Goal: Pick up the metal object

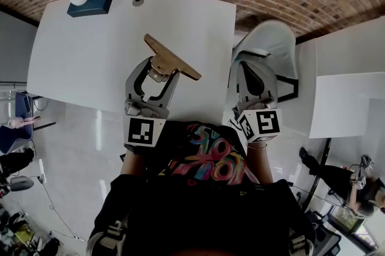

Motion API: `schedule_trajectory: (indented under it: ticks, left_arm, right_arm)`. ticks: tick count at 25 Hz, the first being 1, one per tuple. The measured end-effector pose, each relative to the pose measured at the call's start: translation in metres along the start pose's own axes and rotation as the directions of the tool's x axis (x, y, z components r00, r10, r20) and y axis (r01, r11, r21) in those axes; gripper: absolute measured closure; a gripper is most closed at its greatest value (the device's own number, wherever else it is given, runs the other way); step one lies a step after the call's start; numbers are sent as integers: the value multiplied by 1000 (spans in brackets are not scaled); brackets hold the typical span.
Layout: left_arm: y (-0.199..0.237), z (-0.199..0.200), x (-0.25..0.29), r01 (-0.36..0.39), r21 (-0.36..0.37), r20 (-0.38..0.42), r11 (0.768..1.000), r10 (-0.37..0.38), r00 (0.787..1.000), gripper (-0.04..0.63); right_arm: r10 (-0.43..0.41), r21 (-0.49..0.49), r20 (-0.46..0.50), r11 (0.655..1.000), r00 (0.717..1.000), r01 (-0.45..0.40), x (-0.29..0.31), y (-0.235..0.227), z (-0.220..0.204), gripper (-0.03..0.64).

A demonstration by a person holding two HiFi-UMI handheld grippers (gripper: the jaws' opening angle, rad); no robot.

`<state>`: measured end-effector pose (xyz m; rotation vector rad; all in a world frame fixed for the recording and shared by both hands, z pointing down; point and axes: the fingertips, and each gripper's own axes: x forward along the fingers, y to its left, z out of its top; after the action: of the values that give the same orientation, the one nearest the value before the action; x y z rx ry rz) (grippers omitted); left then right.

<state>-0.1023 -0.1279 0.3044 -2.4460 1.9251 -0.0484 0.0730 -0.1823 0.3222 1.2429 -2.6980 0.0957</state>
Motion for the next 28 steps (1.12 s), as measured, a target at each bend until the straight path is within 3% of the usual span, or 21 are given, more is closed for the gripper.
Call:
schedule_trajectory:
  ticks: [28]
  left_arm:
    - [-1, -5, 5, 9, -8, -16, 1000, -9, 1000, 311]
  right_arm:
    - [25, -1, -23, 1000, 999, -25, 4, -2, -5, 600]
